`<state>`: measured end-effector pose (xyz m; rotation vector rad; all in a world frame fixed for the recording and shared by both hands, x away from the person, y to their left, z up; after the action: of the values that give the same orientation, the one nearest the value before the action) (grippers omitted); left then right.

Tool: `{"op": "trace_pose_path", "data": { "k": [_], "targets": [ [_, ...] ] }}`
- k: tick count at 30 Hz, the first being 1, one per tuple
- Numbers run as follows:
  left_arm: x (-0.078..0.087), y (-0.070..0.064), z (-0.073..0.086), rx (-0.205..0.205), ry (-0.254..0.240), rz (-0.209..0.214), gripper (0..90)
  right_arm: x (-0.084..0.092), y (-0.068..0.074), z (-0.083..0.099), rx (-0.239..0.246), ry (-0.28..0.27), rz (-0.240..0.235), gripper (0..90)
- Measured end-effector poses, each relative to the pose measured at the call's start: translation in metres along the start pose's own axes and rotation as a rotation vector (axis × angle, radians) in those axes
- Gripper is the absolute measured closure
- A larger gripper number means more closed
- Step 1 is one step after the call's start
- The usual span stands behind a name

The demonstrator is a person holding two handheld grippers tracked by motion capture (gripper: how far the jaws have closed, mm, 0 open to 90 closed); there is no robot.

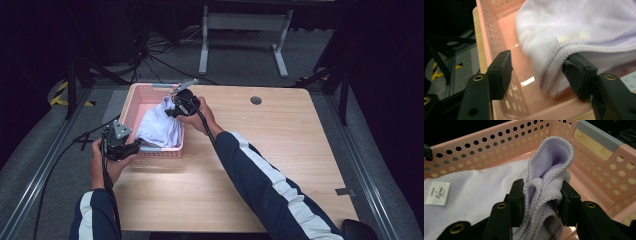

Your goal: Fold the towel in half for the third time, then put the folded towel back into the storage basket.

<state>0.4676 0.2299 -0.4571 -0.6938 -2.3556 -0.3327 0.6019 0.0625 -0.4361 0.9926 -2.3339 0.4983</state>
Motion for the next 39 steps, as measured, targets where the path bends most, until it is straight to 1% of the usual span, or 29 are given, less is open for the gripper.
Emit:
{"op": "trace_pose_path", "data": {
  "k": [1,3,4,7,8,9,10,13,14,15,17,19,20,21,22,23,24,25,27,29,30,31,32,34,35,36,37,38,39],
  "targets": [
    [0.001,0.0,0.0,-0.001,-0.003,-0.007,39.3,0.0,-0.001,0.001,-0.005,0.0,0.004,58.8],
    [0.003,-0.003,-0.002,0.007,-0.031,0.009,38.2,0.001,-0.002,0.002,-0.002,0.0,0.008,56.4],
    [0.004,-0.005,-0.002,0.002,-0.032,0.009,37.4,0.002,-0.002,0.003,0.002,0.007,0.009,54.0],
    [0.012,-0.013,-0.008,0.003,-0.085,0.029,33.4,0.006,-0.005,0.005,-0.005,0.011,0.02,45.8],
    [0.012,-0.013,-0.008,0.003,-0.085,0.029,32.3,0.006,-0.005,0.005,-0.005,0.011,0.02,45.8],
    [0.014,-0.017,-0.011,-0.001,-0.106,0.036,32.3,0.01,-0.007,0.006,-0.011,0.002,0.015,43.6],
    [0.016,-0.02,-0.013,-0.001,-0.115,0.044,29.6,0.013,-0.009,0.006,-0.013,-0.007,0.011,41.6],
    [0.023,-0.034,-0.021,-0.01,-0.161,0.072,26.7,0.023,-0.009,0.009,0.0,-0.007,-0.011,39.2],
    [0.025,-0.039,-0.024,-0.021,-0.166,0.084,26.2,0.027,-0.008,0.01,0.013,-0.007,-0.017,39.1],
    [0.027,-0.044,-0.026,-0.027,-0.168,0.084,25.4,0.031,-0.008,0.011,0.025,-0.01,-0.015,38.8],
    [0.031,-0.055,-0.03,-0.031,-0.19,0.127,22.9,0.039,-0.007,0.014,0.057,-0.009,-0.018,38.6],
    [0.033,-0.073,-0.034,-0.051,-0.208,0.175,20.9,0.051,-0.006,0.018,0.077,-0.016,-0.03,38.0],
    [0.033,-0.077,-0.035,-0.059,-0.206,0.181,20.1,0.057,-0.005,0.021,0.1,-0.014,-0.031,37.7],
    [0.032,-0.084,-0.036,-0.076,-0.197,0.182,20.1,0.061,-0.005,0.023,0.109,-0.011,-0.03,37.6],
    [0.032,-0.093,-0.037,-0.091,-0.193,0.198,19.9,0.066,-0.004,0.026,0.119,-0.008,-0.036,37.4],
    [0.032,-0.093,-0.037,-0.091,-0.193,0.198,19.4,0.073,-0.004,0.03,0.135,-0.007,-0.039,36.9],
    [0.032,-0.105,-0.038,-0.113,-0.189,0.217,19.5,0.078,-0.005,0.033,0.14,-0.005,-0.039,36.7],
    [0.031,-0.114,-0.038,-0.117,-0.182,0.228,19.9,0.086,-0.006,0.037,0.148,0.0,-0.032,36.1],
    [0.029,-0.13,-0.036,-0.155,-0.174,0.266,19.8,0.104,-0.008,0.049,0.174,0.007,-0.035,35.1],
    [0.022,-0.147,-0.032,-0.189,-0.144,0.307,19.7,0.123,-0.013,0.064,0.198,0.015,-0.022,34.3],
    [0.022,-0.147,-0.032,-0.189,-0.144,0.307,19.4,0.123,-0.013,0.064,0.198,0.015,-0.022,34.3],
    [0.016,-0.158,-0.027,-0.207,-0.115,0.333,19.4,0.135,-0.017,0.074,0.199,0.016,-0.026,34.3],
    [0.012,-0.165,-0.024,-0.223,-0.097,0.351,19.1,0.149,-0.023,0.088,0.195,0.018,-0.016,34.2],
    [0.003,-0.177,-0.016,-0.269,-0.051,0.377,18.3,0.169,-0.032,0.107,0.191,0.021,-0.01,34.2],
    [-0.003,-0.183,-0.012,-0.281,-0.026,0.391,18.4,0.178,-0.037,0.117,0.18,0.021,0.001,34.1],
    [-0.006,-0.186,-0.01,-0.289,-0.014,0.403,18.9,0.189,-0.042,0.13,0.178,0.029,0.021,33.5],
    [-0.013,-0.191,-0.006,-0.3,0.011,0.415,19.3,0.195,-0.045,0.138,0.182,0.032,0.033,33.3],
    [-0.013,-0.191,-0.006,-0.3,0.011,0.415,19.3,0.195,-0.045,0.138,0.182,0.032,0.033,33.3],
    [-0.019,-0.194,-0.002,-0.297,0.028,0.421,19.3,0.205,-0.051,0.151,0.186,0.033,0.056,33.3]
  ]
}}
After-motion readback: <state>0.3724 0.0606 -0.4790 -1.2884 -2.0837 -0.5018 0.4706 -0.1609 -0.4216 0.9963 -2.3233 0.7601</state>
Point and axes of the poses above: each handheld gripper's, and its own axes: x roughly backward along the jaws, z roughly out of its underside, y roughly to its left, the point moved 7 cm from there along -x, roughly forward along the jaws, and after that the axes turned 13 degrees about z, right-handed, at the moved point
